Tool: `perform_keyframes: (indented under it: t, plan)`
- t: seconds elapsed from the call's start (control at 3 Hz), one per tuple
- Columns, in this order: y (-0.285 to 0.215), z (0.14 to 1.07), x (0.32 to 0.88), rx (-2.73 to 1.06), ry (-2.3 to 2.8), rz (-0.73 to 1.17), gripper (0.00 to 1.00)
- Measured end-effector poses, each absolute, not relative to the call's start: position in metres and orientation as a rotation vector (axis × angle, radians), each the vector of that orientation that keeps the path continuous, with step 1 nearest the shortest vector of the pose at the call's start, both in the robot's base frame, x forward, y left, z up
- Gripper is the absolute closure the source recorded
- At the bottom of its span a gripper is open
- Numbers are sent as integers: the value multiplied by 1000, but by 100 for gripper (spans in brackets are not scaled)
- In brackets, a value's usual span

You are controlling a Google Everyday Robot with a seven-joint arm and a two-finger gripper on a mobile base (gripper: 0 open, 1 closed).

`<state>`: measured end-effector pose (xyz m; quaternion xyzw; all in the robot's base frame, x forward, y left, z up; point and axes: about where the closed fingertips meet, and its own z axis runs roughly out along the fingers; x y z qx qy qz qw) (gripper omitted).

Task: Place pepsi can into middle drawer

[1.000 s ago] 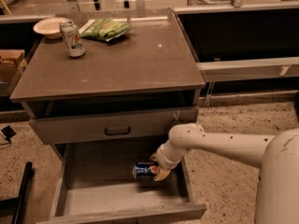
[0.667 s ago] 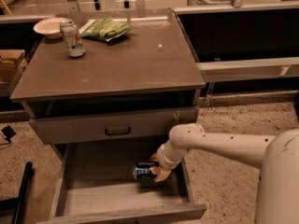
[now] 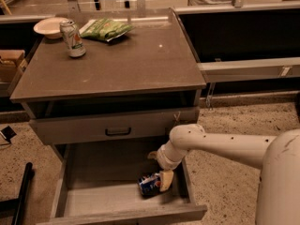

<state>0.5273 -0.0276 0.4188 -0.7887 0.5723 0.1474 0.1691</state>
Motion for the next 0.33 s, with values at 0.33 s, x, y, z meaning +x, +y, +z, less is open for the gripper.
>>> perform_keyframes:
  t: [0.33]
  plan:
    - [-28, 419, 527, -2242, 1627, 419, 0]
